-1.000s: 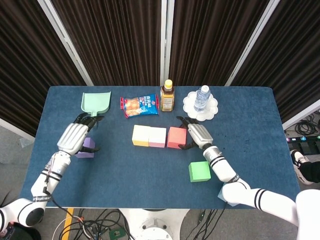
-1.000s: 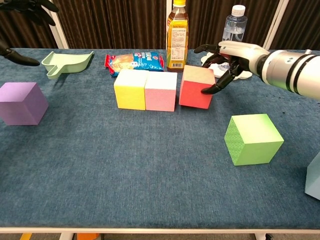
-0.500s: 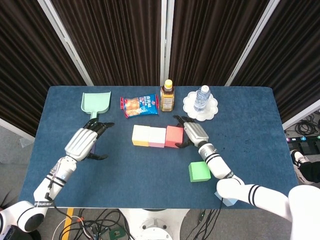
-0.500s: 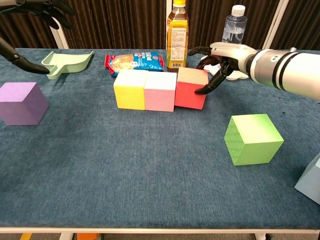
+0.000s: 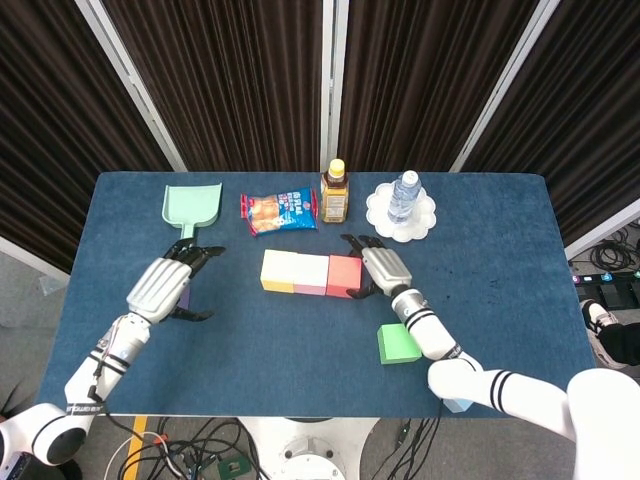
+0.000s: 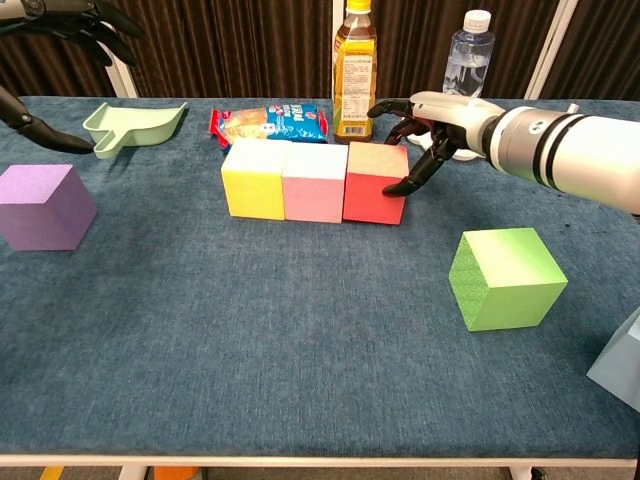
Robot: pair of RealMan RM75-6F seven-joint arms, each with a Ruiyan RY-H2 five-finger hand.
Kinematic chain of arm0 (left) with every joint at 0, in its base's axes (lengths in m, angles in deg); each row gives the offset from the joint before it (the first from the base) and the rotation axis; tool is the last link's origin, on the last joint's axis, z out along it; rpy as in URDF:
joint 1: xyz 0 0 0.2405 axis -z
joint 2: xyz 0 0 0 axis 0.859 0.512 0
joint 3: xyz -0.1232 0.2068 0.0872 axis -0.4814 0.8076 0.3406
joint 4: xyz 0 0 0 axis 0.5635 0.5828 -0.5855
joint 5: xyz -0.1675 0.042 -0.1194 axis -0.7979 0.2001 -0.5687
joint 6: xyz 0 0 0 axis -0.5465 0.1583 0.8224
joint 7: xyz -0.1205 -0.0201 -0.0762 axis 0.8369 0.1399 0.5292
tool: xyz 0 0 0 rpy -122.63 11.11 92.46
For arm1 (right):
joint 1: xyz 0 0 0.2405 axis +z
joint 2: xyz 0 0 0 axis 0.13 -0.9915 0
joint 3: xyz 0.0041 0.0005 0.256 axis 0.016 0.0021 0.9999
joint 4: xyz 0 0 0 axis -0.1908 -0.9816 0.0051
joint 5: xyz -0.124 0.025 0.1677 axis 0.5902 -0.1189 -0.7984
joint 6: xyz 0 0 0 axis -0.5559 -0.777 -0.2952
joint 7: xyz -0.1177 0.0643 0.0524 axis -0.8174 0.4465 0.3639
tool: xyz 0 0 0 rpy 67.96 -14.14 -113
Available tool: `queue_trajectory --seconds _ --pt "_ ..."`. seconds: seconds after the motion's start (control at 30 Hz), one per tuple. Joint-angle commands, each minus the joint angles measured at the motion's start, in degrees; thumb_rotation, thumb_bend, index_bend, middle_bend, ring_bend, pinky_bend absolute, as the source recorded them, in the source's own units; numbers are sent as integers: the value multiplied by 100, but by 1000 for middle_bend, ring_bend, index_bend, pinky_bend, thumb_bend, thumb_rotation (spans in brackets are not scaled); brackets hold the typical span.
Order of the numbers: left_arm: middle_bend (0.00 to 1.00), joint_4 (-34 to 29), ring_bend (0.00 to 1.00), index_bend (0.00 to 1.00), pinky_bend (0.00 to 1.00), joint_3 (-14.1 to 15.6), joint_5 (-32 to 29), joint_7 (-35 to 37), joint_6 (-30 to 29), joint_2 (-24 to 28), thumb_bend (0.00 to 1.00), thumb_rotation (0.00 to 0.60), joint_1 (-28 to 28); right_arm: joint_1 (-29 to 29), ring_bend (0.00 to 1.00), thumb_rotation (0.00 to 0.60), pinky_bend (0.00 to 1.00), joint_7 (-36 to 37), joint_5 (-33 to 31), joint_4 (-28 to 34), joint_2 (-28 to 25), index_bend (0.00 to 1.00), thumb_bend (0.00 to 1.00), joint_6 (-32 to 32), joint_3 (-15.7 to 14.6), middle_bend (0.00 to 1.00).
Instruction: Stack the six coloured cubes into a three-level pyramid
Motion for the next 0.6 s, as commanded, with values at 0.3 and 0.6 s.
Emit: queue_trajectory --seconds 0.3,0.6 --pt "182 35 193 142 90 -4 48 107 29 8 80 600 -20 82 0 600 0 -102 22 -112 119 0 190 -20 1 340" --pt "182 100 193 142 90 -13 50 209 78 -3 81 600 -25 221 0 600 0 -181 -31 -294 227 0 191 101 31 338"
